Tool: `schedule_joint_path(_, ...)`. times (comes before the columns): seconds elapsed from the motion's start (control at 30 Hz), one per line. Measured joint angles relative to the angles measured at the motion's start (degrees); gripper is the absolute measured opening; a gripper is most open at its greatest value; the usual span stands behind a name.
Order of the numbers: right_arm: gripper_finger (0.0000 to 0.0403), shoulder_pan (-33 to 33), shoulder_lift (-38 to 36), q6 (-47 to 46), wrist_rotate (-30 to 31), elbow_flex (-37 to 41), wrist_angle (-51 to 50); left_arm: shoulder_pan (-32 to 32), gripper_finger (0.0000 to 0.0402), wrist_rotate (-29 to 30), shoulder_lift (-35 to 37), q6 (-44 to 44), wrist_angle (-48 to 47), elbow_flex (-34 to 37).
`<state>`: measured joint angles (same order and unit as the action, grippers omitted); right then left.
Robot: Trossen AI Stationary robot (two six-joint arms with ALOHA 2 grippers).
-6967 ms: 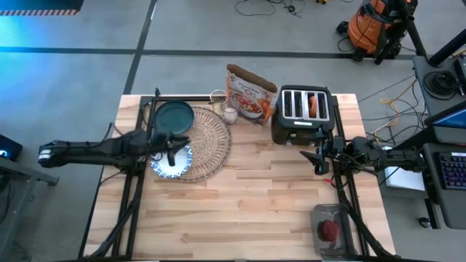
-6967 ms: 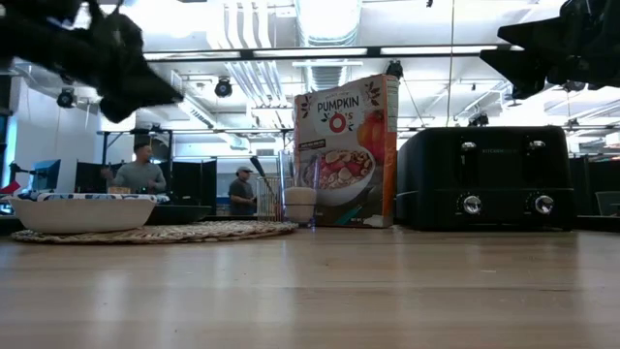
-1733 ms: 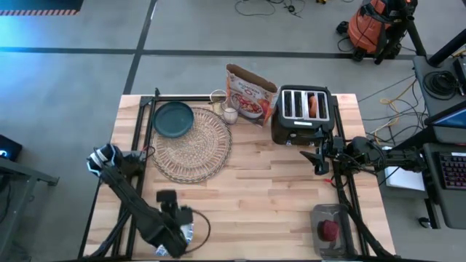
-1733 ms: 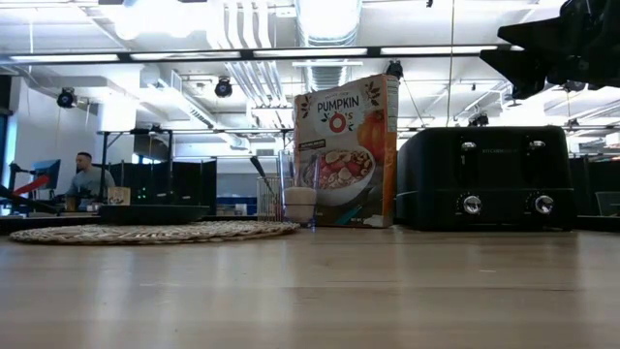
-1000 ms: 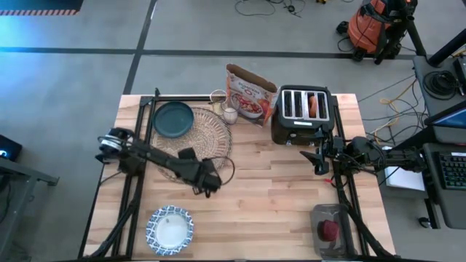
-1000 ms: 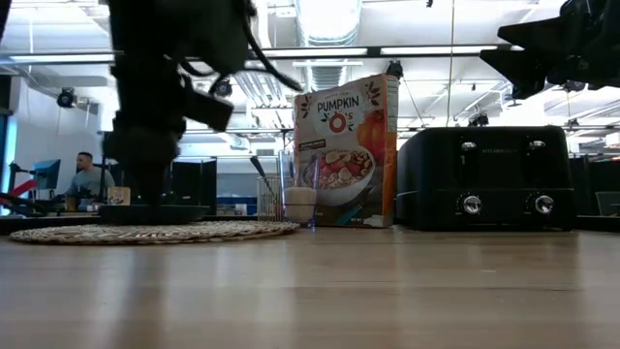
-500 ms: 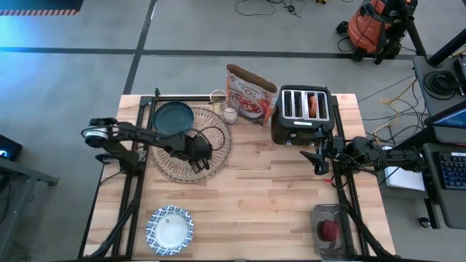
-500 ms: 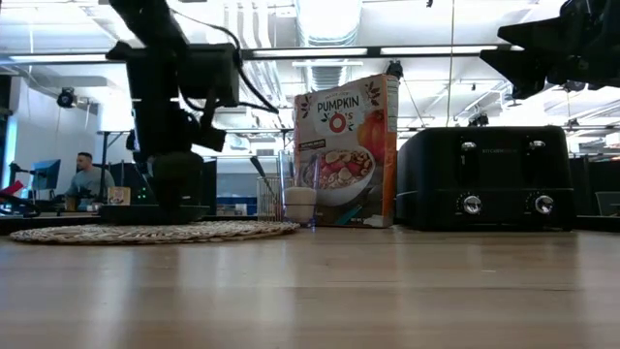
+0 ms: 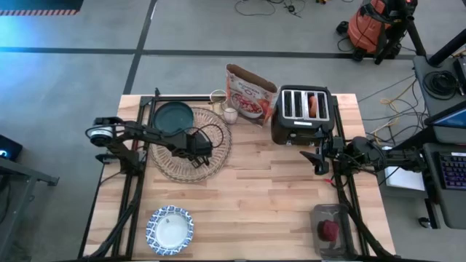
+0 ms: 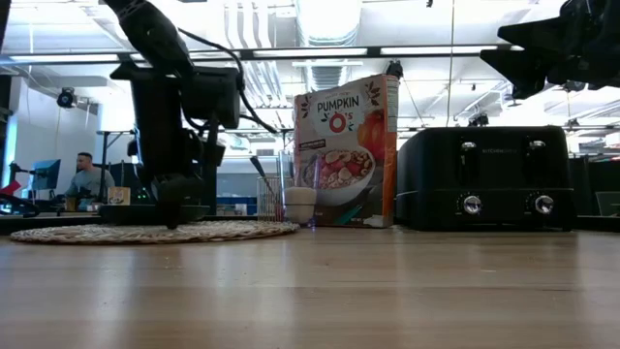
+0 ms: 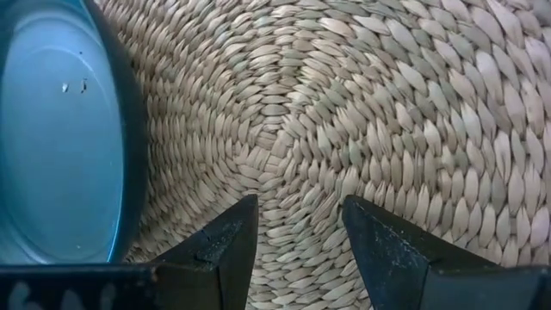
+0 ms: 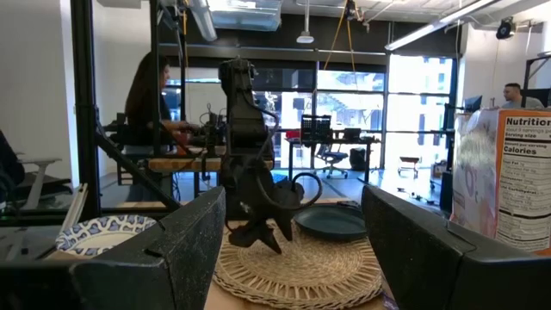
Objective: Arrange a breakfast setting
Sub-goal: Move the brown placemat to the center of the table
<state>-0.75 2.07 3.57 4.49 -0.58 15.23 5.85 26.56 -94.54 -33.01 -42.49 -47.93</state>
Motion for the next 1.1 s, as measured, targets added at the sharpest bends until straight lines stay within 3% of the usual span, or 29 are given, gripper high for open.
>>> schedule_joint_path(0.3,0.026,0.0,0.0,0.0,0.0,0.0,0.0,-2.6,0.0162,-5.0,-0.6,-1.1,5.6,-0.2)
schedule_joint_path(0.83,0.026,0.0,0.0,0.0,0.0,0.0,0.0,-13.1,0.0163,-15.6,-1.3,-8.7,9.6,-4.3)
schedule_joint_path(1.1,0.026,0.0,0.0,0.0,0.0,0.0,0.0,-16.7,0.0163,-18.7,-6.6,-7.7,17.5,-8.9)
